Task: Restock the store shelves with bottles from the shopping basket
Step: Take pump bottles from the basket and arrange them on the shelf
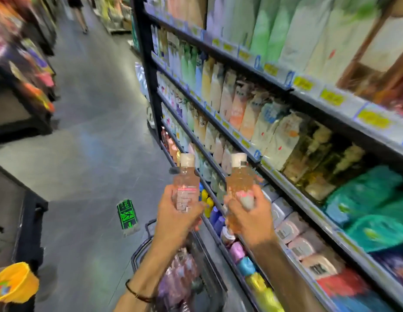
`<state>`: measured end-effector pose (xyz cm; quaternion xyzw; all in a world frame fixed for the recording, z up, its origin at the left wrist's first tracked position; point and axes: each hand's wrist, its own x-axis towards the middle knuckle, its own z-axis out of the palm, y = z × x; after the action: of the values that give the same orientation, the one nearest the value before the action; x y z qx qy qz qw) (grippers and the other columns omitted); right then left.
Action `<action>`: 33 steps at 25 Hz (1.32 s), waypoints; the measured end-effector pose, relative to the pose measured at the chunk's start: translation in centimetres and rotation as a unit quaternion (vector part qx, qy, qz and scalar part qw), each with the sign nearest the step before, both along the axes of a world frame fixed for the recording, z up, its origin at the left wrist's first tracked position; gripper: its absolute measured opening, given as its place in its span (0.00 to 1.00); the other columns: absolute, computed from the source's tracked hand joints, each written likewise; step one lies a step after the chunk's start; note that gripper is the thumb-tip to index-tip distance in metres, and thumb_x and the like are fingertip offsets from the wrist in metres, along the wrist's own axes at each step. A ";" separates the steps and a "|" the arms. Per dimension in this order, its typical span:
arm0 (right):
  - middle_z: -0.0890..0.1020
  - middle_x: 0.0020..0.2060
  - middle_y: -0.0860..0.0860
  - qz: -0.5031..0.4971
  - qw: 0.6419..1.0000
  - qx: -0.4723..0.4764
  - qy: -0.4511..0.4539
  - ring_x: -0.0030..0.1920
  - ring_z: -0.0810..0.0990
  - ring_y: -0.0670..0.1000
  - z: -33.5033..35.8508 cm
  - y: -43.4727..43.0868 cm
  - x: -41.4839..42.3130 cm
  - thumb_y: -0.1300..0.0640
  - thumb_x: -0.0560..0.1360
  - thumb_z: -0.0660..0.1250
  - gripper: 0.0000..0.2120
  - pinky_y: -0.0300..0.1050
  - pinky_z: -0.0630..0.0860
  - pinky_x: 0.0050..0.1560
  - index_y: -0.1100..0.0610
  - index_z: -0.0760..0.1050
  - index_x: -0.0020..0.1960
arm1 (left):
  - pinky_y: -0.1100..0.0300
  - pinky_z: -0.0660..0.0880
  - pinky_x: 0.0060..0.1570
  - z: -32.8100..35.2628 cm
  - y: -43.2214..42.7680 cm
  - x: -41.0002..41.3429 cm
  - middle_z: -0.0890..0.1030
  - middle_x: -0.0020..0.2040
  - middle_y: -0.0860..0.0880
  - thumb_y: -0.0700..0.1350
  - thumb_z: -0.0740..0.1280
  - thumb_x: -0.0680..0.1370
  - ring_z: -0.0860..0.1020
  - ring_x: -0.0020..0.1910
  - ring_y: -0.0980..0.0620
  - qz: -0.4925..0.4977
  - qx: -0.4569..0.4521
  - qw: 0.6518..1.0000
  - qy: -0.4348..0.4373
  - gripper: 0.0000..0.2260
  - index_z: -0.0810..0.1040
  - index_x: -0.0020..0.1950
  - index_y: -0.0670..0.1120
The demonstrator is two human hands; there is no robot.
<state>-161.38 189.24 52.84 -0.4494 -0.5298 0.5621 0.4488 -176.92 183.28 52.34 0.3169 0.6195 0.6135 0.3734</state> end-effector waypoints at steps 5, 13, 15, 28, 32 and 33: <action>0.76 0.27 0.44 -0.073 0.992 0.103 0.001 0.23 0.74 0.49 6.5 -3.6 11.8 0.60 0.71 0.77 0.15 0.39 0.72 0.24 0.52 0.70 0.43 | 0.57 0.77 0.26 6.5 -1.6 11.2 0.80 0.36 0.46 0.40 0.80 0.65 0.77 0.28 0.52 -0.022 0.094 0.995 0.000 0.21 0.76 0.53 0.44; 0.82 0.34 0.49 -0.227 0.959 0.160 -0.060 0.33 0.78 0.54 13.0 -12.5 28.3 0.36 0.59 0.76 0.20 0.59 0.81 0.37 0.41 0.75 0.46 | 0.52 0.79 0.27 14.3 -3.2 26.4 0.83 0.41 0.40 0.63 0.82 0.58 0.80 0.30 0.43 -0.230 0.198 0.947 -0.106 0.26 0.81 0.52 0.56; 0.81 0.32 0.49 -0.281 0.943 0.173 -0.045 0.29 0.77 0.52 14.8 -15.4 31.5 0.36 0.57 0.78 0.24 0.52 0.78 0.31 0.47 0.75 0.45 | 0.54 0.77 0.24 16.1 -3.8 30.1 0.81 0.39 0.40 0.57 0.79 0.63 0.79 0.27 0.43 -0.308 0.223 0.916 -0.127 0.21 0.80 0.53 0.53; 0.81 0.33 0.51 -0.534 0.812 0.231 -0.055 0.30 0.78 0.52 19.4 -34.1 42.9 0.52 0.66 0.78 0.18 0.46 0.76 0.32 0.55 0.76 0.50 | 0.55 0.78 0.30 19.9 -12.8 46.9 0.80 0.41 0.43 0.57 0.74 0.66 0.79 0.33 0.42 -0.600 0.223 0.754 -0.147 0.22 0.76 0.56 0.48; 0.77 0.31 0.62 -0.548 0.803 0.232 0.008 0.25 0.74 0.57 18.9 -38.1 45.9 0.48 0.66 0.76 0.26 0.48 0.73 0.26 0.65 0.71 0.53 | 0.56 0.79 0.32 20.3 -16.2 50.5 0.81 0.41 0.45 0.55 0.75 0.66 0.81 0.33 0.44 -0.630 0.223 0.732 -0.132 0.23 0.74 0.56 0.47; 0.77 0.31 0.63 -0.547 0.804 0.234 0.014 0.26 0.75 0.58 19.1 -38.8 46.7 0.49 0.66 0.75 0.28 0.47 0.73 0.25 0.66 0.70 0.55 | 0.57 0.80 0.33 20.4 -16.8 51.3 0.81 0.41 0.45 0.53 0.75 0.67 0.81 0.34 0.45 -0.633 0.223 0.730 -0.131 0.22 0.74 0.56 0.46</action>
<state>-114.71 150.40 71.94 -0.5379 -0.3053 0.0888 0.7807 -125.63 166.47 72.69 0.6265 0.0662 0.3905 0.6713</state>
